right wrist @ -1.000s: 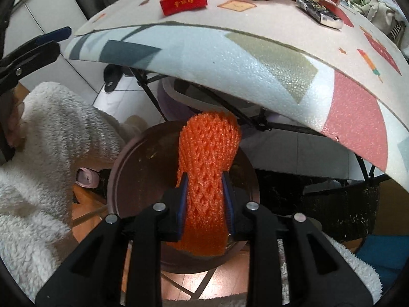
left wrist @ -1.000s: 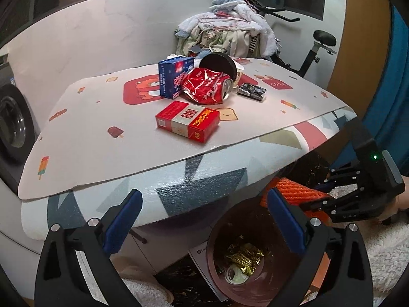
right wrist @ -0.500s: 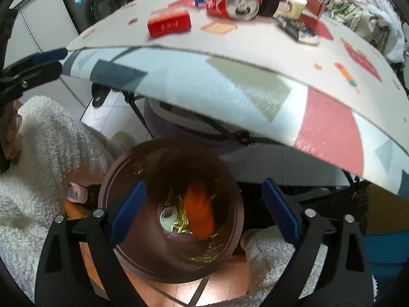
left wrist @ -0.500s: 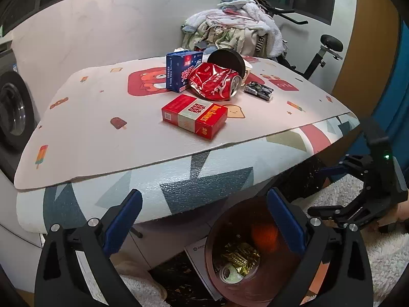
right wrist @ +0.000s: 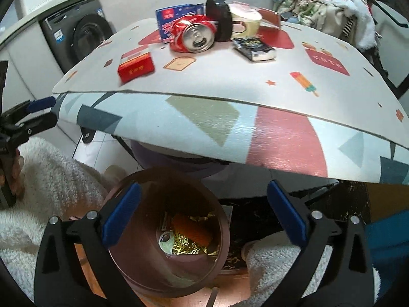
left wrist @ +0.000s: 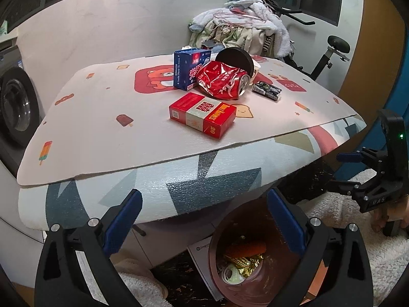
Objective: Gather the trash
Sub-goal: 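Grasp the black Face sachet with the right tool while the left tool grasps the red cigarette box, then drop the cigarette box and black sachet into the brown bin, opening both tools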
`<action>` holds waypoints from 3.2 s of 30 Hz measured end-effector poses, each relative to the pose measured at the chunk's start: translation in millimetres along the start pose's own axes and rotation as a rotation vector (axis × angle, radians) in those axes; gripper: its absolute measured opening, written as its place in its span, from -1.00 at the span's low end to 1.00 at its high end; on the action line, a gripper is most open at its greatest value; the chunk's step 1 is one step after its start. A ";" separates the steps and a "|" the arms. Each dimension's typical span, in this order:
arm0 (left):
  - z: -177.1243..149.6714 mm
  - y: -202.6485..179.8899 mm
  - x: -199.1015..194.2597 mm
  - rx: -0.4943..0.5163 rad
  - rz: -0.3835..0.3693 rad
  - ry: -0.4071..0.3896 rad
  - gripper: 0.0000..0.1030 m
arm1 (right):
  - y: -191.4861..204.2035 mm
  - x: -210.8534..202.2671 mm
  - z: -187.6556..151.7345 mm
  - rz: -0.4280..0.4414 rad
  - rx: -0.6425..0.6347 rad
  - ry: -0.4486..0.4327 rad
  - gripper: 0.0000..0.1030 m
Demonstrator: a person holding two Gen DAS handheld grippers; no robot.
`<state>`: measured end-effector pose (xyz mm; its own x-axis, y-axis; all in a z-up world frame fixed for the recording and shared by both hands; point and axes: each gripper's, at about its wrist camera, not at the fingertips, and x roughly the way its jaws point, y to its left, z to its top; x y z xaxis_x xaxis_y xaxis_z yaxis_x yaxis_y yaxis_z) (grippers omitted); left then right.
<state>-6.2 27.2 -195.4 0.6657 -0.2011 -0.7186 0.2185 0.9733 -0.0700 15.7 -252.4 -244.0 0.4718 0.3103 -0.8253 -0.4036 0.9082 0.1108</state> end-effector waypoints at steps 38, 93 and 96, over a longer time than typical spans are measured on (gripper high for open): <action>105.4 53.0 72.2 -0.428 -0.162 0.137 0.85 | -62.6 106.0 195.0 -0.098 -0.077 0.005 0.48; 8.6 -89.0 52.0 0.119 -0.196 0.295 0.46 | -29.5 -31.0 48.4 0.015 0.009 -0.118 -0.16; 20.0 -78.6 38.4 0.107 -0.169 0.218 0.59 | -22.5 -28.0 43.8 0.024 -0.015 -0.099 -0.16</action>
<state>16.5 -59.3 -203.6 0.4469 -0.3192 -0.8357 0.3943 0.9088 -0.1363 45.9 -269.2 -199.2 0.5366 0.3586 -0.7639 -0.4266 0.8963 0.1211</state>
